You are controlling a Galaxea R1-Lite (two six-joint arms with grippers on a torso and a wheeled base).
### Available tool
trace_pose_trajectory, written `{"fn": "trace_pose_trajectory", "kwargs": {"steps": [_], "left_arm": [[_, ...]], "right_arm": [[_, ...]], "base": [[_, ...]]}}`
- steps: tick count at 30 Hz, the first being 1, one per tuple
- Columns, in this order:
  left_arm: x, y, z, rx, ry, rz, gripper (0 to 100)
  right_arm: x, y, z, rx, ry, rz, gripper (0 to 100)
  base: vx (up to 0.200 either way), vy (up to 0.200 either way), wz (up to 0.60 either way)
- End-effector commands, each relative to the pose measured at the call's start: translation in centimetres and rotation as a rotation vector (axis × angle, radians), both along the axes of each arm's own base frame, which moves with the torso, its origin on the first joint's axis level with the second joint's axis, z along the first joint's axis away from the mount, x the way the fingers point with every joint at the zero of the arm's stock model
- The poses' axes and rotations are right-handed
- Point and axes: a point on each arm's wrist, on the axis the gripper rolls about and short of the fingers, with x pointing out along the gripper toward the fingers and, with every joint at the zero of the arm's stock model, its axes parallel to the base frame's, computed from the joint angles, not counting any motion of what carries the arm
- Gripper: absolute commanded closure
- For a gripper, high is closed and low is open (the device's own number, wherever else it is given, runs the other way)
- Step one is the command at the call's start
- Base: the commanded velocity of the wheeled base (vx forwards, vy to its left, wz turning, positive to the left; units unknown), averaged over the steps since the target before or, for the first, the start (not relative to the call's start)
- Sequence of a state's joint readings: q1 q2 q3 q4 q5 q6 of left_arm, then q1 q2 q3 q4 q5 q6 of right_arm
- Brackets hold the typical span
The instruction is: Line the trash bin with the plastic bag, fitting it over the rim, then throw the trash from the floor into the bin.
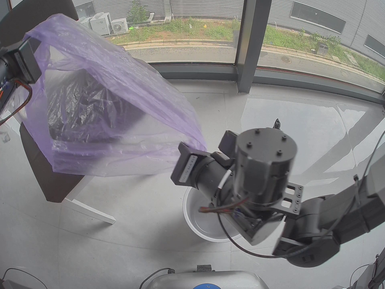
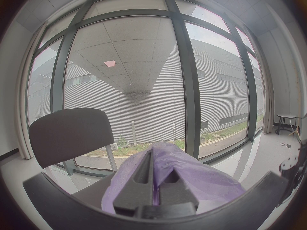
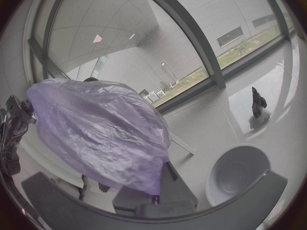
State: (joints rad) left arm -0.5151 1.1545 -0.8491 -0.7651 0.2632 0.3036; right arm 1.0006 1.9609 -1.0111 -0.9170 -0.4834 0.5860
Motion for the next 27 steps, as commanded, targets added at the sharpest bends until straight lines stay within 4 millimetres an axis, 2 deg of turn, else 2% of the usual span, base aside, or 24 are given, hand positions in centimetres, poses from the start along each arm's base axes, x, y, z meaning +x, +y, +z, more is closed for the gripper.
{"fn": "trace_pose_trajectory", "kwargs": {"steps": [1,4,7,10,11,12,13,15,19,27], "left_arm": [[-1.4,0.4,-1.8,0.019,0.034,-0.028,100],[-1.3,-0.2,-4.5,0.066,0.129,-0.067,100],[-1.2,-0.7,-6.2,0.098,0.187,-0.108,100],[-1.3,-0.9,-6.2,0.081,0.194,-0.135,100],[-1.5,-1.0,-6.2,0.075,0.194,-0.146,100],[-1.5,-1.0,-6.2,0.075,0.194,-0.146,100],[-1.6,-1.2,-6.7,0.089,0.214,-0.164,100],[-1.5,-1.8,-7.5,0.122,0.253,-0.207,100],[-0.6,-4.1,-8.6,0.176,0.312,-0.3,100],[1.2,-8.6,-9.5,0.233,0.365,-0.393,100]], "right_arm": [[-3.5,-5.0,1.8,-0.09,-0.057,0.044,100],[-5.5,-8.3,0.6,-0.209,-0.079,0.156,100],[-6.5,-10.6,0.1,-0.249,-0.08,0.177,100],[-7.3,-12.0,-0.1,-0.261,-0.073,0.169,100],[-7.7,-13.1,-0.4,-0.272,-0.068,0.158,100],[-7.7,-13.1,-0.4,-0.272,-0.068,0.158,100],[-8.2,-14.9,-1.2,-0.307,-0.058,0.133,100],[-8.4,-16.2,-1.8,-0.33,-0.046,0.114,100],[-9.3,-18.1,-2.6,-0.348,-0.034,0.086,100],[-11.3,-21.1,-2.1,-0.366,-0.015,0.052,100]], "base": [[0.0,0.0,0.0],[0.0,0.0,0.0],[0.0,0.0,0.0],[0.0,0.0,0.0],[0.0,0.0,0.0],[0.0,0.0,0.0],[0.0,0.0,0.0],[0.0,0.0,0.0],[0.0,0.0,0.0],[0.0,0.0,0.0]]}}
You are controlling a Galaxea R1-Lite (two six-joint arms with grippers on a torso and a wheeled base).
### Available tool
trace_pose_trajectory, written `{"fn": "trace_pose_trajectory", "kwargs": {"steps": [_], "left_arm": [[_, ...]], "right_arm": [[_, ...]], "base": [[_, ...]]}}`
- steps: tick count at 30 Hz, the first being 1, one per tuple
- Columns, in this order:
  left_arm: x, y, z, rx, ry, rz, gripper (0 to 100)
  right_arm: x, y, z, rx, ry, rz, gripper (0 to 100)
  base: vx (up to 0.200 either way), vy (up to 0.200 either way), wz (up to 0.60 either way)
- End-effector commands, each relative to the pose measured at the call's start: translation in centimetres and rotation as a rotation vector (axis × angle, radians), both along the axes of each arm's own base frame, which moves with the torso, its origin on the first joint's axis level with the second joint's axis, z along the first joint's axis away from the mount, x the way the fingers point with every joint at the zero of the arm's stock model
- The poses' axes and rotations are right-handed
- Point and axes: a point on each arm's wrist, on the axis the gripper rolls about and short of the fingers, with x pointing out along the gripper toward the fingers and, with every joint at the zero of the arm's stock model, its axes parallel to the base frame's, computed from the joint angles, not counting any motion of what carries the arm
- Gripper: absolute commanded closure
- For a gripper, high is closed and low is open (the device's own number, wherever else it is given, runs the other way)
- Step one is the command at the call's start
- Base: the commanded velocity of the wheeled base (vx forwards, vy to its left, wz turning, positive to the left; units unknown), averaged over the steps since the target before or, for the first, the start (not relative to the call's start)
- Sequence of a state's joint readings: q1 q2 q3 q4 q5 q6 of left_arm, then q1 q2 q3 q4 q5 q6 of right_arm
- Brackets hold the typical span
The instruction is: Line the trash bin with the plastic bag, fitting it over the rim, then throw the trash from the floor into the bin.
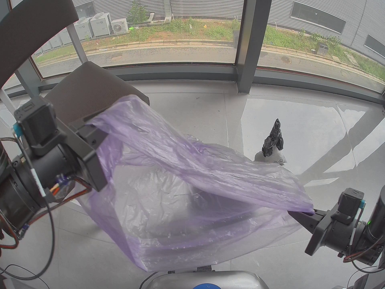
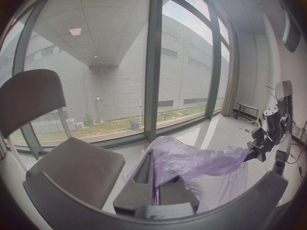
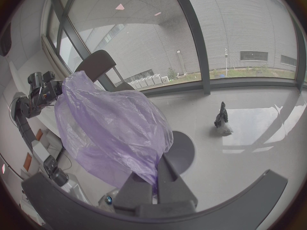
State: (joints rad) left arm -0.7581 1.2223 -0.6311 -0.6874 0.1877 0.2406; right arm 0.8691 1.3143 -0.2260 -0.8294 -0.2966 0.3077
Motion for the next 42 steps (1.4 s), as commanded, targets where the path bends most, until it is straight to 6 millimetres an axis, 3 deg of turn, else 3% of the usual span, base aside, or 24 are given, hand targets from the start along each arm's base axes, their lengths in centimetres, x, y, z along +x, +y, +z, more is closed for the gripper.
{"fn": "trace_pose_trajectory", "kwargs": {"steps": [1,10,14,24,33,42], "left_arm": [[1.6,-3.9,-1.3,0.059,0.059,-0.077,100],[2.5,-6.5,-3.0,0.078,0.124,-0.122,100],[2.9,-7.8,-3.7,0.063,0.144,-0.139,100],[2.6,-8.5,-4.8,0.085,0.169,-0.161,100],[2.5,-9.0,-6.7,0.103,0.242,-0.172,100],[2.9,-10.0,-8.1,0.11,0.299,-0.175,100]], "right_arm": [[-1.8,-2.9,1.1,0.028,-0.027,-0.043,100],[-3.8,-5.8,0.4,-0.024,0.028,-0.075,100],[-3.7,-5.7,0.7,-0.027,0.026,-0.074,100],[-3.5,-5.2,1.5,-0.052,-0.007,0.007,100],[-2.1,-3.1,0.3,-0.176,0.055,0.098,100],[1.2,0.6,-0.2,-0.258,0.128,0.133,100]], "base": [[0.0,0.0,0.0],[0.0,0.0,0.0],[0.0,0.0,0.0],[0.0,0.0,0.0],[0.0,0.0,0.0],[0.0,0.0,0.0]]}}
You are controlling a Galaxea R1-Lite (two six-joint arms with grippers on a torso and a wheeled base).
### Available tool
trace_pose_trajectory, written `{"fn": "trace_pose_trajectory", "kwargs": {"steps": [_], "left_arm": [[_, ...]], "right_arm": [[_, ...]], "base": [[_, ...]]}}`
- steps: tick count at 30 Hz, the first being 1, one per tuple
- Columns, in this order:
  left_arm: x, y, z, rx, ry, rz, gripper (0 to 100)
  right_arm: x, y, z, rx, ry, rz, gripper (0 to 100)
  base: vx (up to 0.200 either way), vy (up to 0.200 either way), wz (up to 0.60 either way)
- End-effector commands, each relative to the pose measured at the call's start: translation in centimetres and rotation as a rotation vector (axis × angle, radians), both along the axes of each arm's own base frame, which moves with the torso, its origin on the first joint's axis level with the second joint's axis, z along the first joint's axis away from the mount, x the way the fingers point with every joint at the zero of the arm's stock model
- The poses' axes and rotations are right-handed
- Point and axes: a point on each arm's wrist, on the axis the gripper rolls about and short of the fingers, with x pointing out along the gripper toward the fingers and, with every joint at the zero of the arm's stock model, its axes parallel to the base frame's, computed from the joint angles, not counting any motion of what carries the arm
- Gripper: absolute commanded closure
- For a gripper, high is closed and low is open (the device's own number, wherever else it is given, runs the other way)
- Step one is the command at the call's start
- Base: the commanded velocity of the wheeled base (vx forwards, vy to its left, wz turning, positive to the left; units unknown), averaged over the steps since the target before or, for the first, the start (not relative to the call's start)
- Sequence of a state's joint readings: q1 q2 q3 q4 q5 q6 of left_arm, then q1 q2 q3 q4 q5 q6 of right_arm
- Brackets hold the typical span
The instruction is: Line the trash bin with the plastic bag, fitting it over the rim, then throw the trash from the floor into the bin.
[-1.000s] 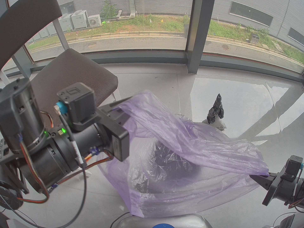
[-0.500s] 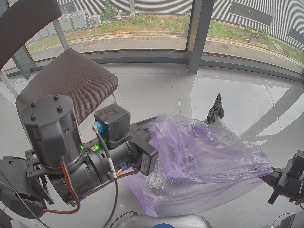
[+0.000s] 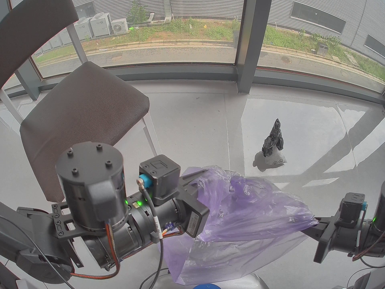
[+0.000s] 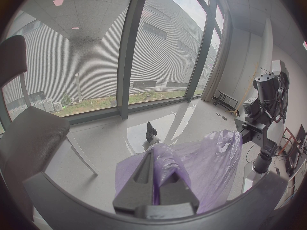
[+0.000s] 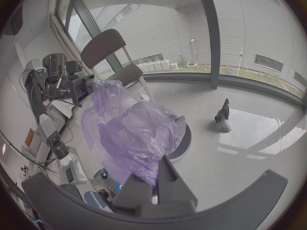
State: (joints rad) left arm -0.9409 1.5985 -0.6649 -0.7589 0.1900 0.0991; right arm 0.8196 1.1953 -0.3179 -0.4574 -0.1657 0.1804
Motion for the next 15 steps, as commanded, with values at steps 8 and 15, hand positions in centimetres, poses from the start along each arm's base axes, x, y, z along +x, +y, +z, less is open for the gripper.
{"fn": "trace_pose_trajectory", "kwargs": {"steps": [8,15], "left_arm": [[1.1,-1.7,-2.4,-0.01,0.051,0.002,100],[1.3,-2.5,-3.2,-0.03,0.057,-0.006,100]], "right_arm": [[3.3,3.7,-2.7,-0.148,0.113,0.021,100],[3.0,3.1,-3.6,-0.174,0.144,0.007,100]], "base": [[0.0,0.0,0.0],[0.0,0.0,0.0]]}}
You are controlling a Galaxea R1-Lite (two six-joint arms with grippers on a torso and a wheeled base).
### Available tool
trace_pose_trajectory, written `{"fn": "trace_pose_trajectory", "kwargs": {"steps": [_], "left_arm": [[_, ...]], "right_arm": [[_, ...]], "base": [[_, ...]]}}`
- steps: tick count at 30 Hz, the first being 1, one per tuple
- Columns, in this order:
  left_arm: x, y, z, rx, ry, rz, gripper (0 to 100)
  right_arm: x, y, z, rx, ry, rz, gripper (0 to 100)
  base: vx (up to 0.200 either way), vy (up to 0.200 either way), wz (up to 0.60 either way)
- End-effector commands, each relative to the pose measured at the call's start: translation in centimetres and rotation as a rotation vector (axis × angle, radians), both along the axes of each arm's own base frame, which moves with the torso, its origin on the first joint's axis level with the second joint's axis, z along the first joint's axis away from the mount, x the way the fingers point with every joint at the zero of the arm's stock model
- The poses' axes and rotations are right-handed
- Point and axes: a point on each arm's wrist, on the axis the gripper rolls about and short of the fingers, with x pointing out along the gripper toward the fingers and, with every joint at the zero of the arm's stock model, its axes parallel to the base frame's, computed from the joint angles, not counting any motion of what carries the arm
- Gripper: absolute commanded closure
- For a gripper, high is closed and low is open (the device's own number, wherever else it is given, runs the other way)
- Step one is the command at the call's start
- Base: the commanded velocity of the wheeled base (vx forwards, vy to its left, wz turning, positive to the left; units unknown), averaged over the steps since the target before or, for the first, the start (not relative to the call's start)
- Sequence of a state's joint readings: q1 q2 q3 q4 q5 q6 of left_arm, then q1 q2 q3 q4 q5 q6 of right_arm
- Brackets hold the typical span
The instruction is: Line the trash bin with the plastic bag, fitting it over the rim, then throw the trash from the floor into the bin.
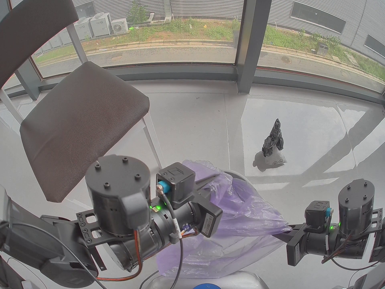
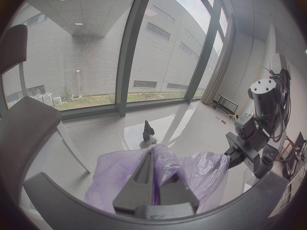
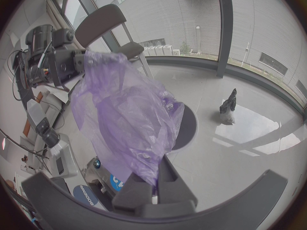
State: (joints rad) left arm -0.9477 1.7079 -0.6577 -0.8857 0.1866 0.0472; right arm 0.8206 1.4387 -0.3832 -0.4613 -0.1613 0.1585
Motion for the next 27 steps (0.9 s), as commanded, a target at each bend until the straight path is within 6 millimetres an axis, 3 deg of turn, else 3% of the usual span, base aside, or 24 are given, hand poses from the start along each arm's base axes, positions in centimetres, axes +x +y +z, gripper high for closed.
{"fn": "trace_pose_trajectory", "kwargs": {"steps": [1,10,27], "left_arm": [[0.2,-0.7,-1.2,0.008,0.036,-0.004,100],[-0.2,-0.6,-1.8,-0.016,0.089,-0.005,100],[0.6,-0.2,-2.8,-0.142,0.267,-0.023,100]], "right_arm": [[0.0,-0.3,-1.1,-0.038,0.039,-0.012,100],[0.4,-1.2,-3.3,-0.094,0.12,-0.067,100],[2.5,-3.0,-4.5,-0.104,0.197,-0.172,100]], "base": [[0.0,0.0,0.0],[0.0,0.0,0.0],[0.0,0.0,0.0]]}}
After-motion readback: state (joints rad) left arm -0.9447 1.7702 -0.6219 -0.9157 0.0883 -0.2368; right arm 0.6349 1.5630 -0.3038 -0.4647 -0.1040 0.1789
